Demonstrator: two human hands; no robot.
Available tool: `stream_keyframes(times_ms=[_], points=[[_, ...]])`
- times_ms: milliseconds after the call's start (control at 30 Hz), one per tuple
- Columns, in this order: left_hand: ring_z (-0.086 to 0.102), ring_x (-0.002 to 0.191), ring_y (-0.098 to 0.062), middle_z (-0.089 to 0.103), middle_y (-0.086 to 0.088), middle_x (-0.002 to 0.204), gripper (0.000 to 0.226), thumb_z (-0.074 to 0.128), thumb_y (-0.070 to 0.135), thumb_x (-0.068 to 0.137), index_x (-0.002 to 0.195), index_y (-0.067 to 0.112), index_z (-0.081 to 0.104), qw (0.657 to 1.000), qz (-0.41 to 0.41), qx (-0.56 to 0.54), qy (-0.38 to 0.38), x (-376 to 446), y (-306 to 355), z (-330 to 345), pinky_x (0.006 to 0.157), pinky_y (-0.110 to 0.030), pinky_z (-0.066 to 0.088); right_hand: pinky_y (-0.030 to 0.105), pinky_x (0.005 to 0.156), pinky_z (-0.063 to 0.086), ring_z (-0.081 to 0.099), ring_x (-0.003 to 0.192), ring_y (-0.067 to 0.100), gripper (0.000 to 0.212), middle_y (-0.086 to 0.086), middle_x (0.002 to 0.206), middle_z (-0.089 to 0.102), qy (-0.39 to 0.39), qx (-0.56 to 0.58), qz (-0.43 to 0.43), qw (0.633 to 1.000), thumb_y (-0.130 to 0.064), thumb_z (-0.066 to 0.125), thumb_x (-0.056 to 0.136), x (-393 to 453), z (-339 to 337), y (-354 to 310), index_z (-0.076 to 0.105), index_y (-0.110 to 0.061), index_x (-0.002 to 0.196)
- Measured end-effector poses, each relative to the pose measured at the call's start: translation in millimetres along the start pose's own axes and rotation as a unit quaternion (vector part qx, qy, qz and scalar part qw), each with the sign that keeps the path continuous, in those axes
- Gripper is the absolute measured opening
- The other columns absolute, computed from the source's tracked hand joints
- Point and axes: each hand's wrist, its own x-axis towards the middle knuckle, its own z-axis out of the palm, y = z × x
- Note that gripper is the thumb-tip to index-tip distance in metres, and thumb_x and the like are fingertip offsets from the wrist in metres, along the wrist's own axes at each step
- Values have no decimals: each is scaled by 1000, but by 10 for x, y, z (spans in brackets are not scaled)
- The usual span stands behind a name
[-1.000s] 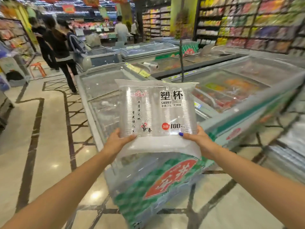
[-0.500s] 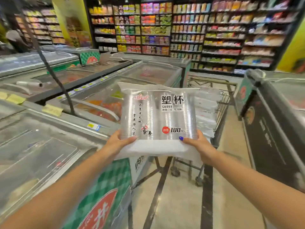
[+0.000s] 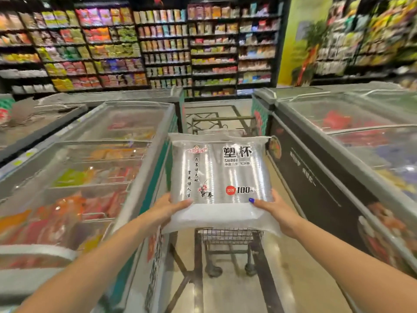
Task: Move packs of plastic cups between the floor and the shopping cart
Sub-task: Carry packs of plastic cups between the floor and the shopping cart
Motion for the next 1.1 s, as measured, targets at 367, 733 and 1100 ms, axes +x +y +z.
stream_keyframes(times_ms=[367,733,1100], points=[[66,104,-20,68,0,117,92,77,69,60,132,17,53,989,-85,53,-110,1921,-61,227,92,-37,52,56,97,50,67,107,35,83,10,118,70,51,34,114,992,-30,93,56,1620,-517,397,53,-23,128],[68,94,-20,71,-15,107,71,74,71,63,103,12,71,957,-239,88,-139,3883,-148,515,86,-28,49,50,107,42,56,122,24,94,-2,136,59,22,-42,228,972,-61,90,52,3789,-1614,1329,53,-32,133],[38,139,-24,36,-5,154,120,68,84,55,148,15,36,953,-276,65,-110,4359,-412,656,117,-45,27,15,56,52,74,77,10,30,-3,89,77,20,-38,230,972,-21,76,84,3862,-1047,523,66,-16,111]])
